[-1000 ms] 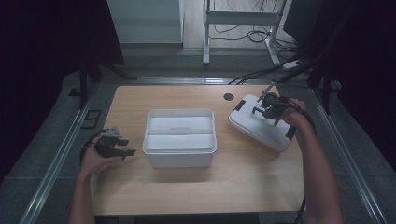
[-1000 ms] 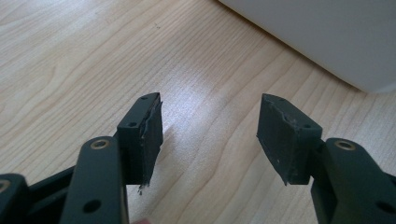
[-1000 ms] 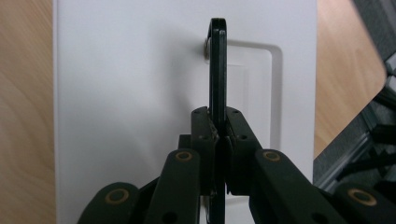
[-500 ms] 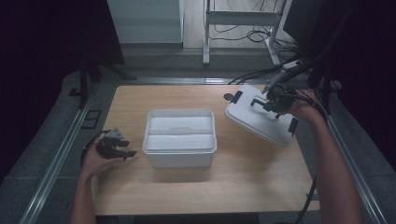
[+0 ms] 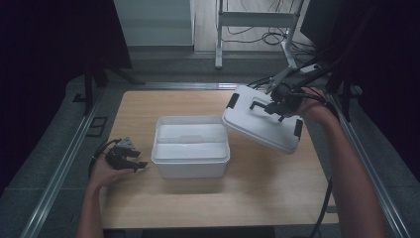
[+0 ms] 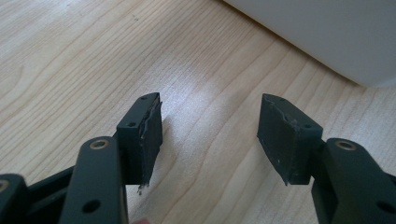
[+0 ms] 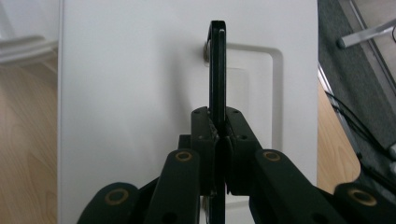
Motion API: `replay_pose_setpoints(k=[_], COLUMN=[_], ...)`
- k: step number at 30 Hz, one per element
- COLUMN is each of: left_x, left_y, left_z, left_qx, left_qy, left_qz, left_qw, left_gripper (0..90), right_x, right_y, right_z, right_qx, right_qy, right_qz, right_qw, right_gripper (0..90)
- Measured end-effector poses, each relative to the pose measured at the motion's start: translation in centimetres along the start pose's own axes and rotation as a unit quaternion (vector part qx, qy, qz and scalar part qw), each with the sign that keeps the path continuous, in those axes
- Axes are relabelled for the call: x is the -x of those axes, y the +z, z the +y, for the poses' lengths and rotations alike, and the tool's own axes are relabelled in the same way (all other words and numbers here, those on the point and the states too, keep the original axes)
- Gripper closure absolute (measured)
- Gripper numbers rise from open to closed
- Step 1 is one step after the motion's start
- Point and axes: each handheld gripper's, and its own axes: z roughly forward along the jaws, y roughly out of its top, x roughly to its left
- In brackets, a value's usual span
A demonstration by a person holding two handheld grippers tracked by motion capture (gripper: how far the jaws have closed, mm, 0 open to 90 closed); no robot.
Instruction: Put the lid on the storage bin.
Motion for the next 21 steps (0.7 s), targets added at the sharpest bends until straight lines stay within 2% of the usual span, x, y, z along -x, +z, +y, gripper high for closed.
replay_pose_setpoints(k=[10,21], left_x=[0.2,0.5], left_y=[0.2,0.8], left_z=[0.0,0.2], left_qx=[-0.005,-0.014], left_qy=[0.002,0.008], left_qz=[-0.003,-0.009], left_qw=[1.0000,0.9998], left_gripper=[40.2,40.2], right_x=[-1.9,-3.7], right_y=[0.1,2.0], right_z=[3.1,5.7], right_qx=[0.032,0.039], right_qy=[-0.037,-0.069], right_qz=[0.025,0.047], right_qw=[0.9985,0.9957], right_gripper=[83.9,83.8])
